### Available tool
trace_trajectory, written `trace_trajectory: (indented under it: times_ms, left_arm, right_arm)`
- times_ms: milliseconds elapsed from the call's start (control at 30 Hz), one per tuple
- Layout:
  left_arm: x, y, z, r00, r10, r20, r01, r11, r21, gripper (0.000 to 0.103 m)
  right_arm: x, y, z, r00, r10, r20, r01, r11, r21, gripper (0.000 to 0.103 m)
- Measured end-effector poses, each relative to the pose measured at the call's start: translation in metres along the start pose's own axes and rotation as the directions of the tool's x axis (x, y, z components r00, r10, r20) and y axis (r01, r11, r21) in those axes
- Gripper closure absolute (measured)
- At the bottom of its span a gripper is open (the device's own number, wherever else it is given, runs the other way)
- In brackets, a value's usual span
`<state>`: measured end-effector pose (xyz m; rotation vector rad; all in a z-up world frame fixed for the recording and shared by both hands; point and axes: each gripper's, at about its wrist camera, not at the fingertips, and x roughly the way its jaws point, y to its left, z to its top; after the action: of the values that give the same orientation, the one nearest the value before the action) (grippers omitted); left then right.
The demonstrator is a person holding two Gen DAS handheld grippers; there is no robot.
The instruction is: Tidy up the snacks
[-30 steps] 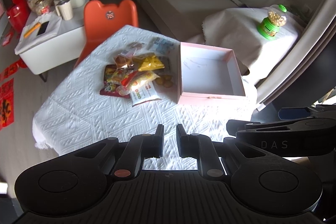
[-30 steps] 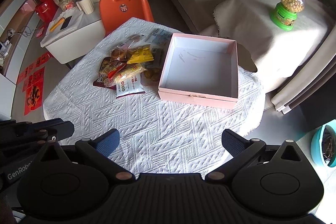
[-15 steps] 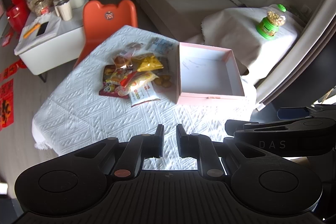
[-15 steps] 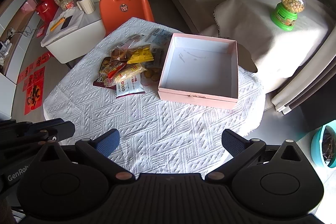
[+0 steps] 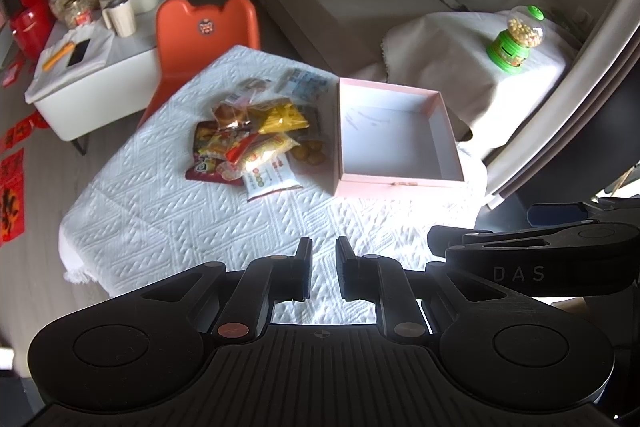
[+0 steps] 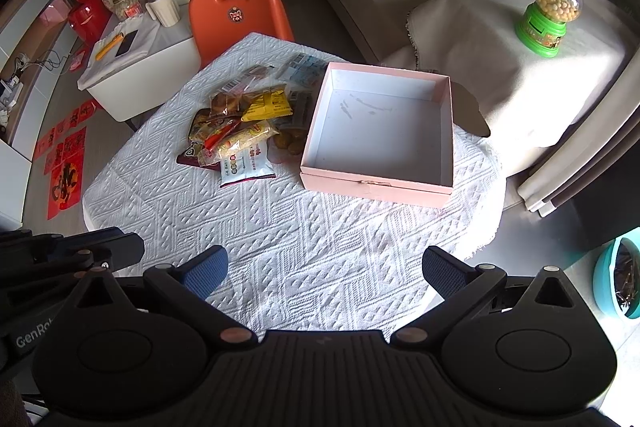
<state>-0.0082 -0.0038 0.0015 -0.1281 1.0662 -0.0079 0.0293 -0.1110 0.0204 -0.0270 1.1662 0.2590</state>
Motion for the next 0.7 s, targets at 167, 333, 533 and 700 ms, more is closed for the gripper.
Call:
trace_trajectory:
  times_ms: [167, 333, 533, 700]
  left_arm:
    - [0.0023, 0.0001, 0.0001, 1.000, -0.005, -0.004, 0.005, 1.000, -0.002, 0.086]
    - [0.0048, 0.0008, 0.0016, 1.000, -0.013, -0.012, 0.012, 1.000, -0.009, 0.086]
    - [0.0073, 0.0037, 0.0035, 1.000, -0.015, -0.014, 0.015, 1.000, -0.024, 0.086]
    - [0.0108, 0.0057, 0.0063, 1.000, -0.018, -0.023, 0.017, 0.999, -0.034, 0.086]
  right_arm:
    - [-0.0001, -0.0002, 0.0003, 1.000, 0.000, -0.001, 0.000, 1.000, 0.001, 0.000]
    - [0.0015, -0.0018, 0.0006, 1.000, -0.001, -0.004, 0.001, 1.000, 0.003, 0.000]
    - [0.0050, -0.0036, 0.0013, 1.000, 0.000, -0.012, 0.000, 1.000, 0.000, 0.000]
    - [0.0067, -0.0031, 0.0044, 1.000, -0.003, -0.014, 0.003, 1.000, -0.004, 0.000]
